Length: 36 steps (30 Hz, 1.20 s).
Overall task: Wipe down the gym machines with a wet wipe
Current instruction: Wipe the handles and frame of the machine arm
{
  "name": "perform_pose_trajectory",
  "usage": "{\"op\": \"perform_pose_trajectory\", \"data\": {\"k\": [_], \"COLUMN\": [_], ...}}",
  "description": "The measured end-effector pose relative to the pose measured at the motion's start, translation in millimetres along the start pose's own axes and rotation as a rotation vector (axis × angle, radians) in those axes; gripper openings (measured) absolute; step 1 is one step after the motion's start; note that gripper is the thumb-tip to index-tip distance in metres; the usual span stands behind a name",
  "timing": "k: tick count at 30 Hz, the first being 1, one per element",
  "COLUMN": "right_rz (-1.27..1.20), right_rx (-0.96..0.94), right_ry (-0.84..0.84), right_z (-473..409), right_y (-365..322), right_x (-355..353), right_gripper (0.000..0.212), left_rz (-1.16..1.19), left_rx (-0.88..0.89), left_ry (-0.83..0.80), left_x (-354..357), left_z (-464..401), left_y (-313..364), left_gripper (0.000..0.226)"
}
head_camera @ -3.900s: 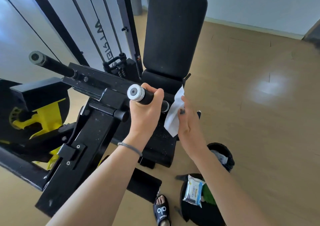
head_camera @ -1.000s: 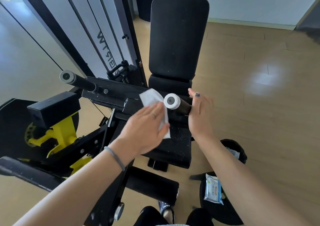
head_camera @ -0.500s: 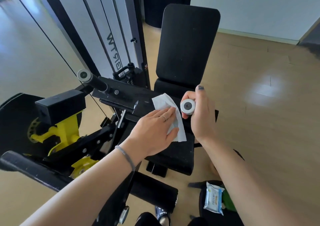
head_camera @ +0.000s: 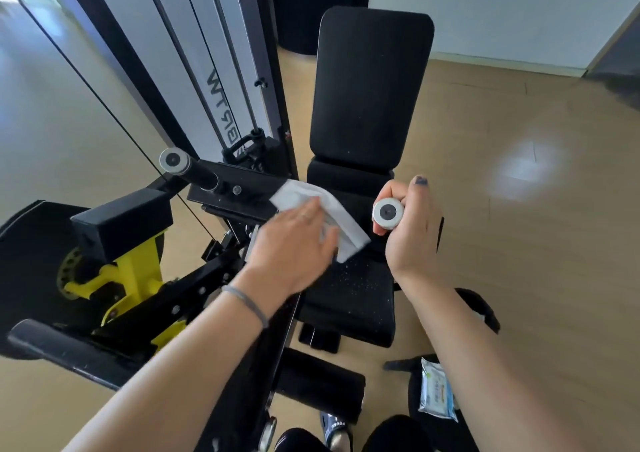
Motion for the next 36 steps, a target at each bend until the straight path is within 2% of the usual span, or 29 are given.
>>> {"op": "perform_pose_trajectory", "data": {"k": [3,5,8,13,18,21,23,27,32,36], "right_rz": [0.016,0.015,0.022,0.062,0.086,0.100,0.084,0.103,0.065,0.064], "right_rx": [-0.001,0.007,0.009,0.002,-0.030,-0.047,-0.043,-0.087,-0.044,-0.043], "right_ry": [0.007,0.006,0.002,-0.010,-0.015,-0.016,-0.007,0.012,-0.012,0.025], "right_z": [0.2,0.2,-0.4,-3.9,-4.2,-4.7,-4.0,-4.4,-6.3,-5.2], "right_y": [0.8,2.7,2.0,2.3,0.8,0.4,-0.1,-3.2,0.5,-0.1], "right_x": [-1.5,-0.8,-0.4,0.7,-0.4,-1.6,-1.5,-2.2,-1.9,-2.7], "right_gripper": [0.063,0.062,0.063,0.060,0.058,0.054,0.057,0.054,0.057,0.054], "left_rz": [-0.038,-0.042,-0.047,-0.179,-0.107,-0.184,-0.194,-0.127,-0.181,-0.202], "left_rx": [-0.159,-0.138,-0.017,-0.156,-0.026,-0.142,-0.185,0.004,-0.035,0.109], "left_ry": [-0.048,-0.033,-0.026,0.033,0.070,0.085,0.091,0.081,0.190,0.210], "left_x": [-8.4,-11.7,-2.5,-10.2,-1.6,-2.1,-1.9,0.2,-10.4,-11.7], "left_z": [10.9,22.0,33.6,31.4,42.8,44.4,44.3,37.7,42.4,47.4], "left_y": [-36.7,-27.4,3.4,-20.7,18.7,-2.4,-8.7,33.3,-4.9,-3.0], "left_gripper": [0.062,0.062,0.061,0.063,0.053,0.062,0.061,0.047,0.052,0.039]}}
Point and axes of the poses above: each hand's wrist, its own z-axis away from the middle knuckle, its own x-axis out of the palm, y = z × x, the point moved 7 cm from there along -z, towards the middle knuckle
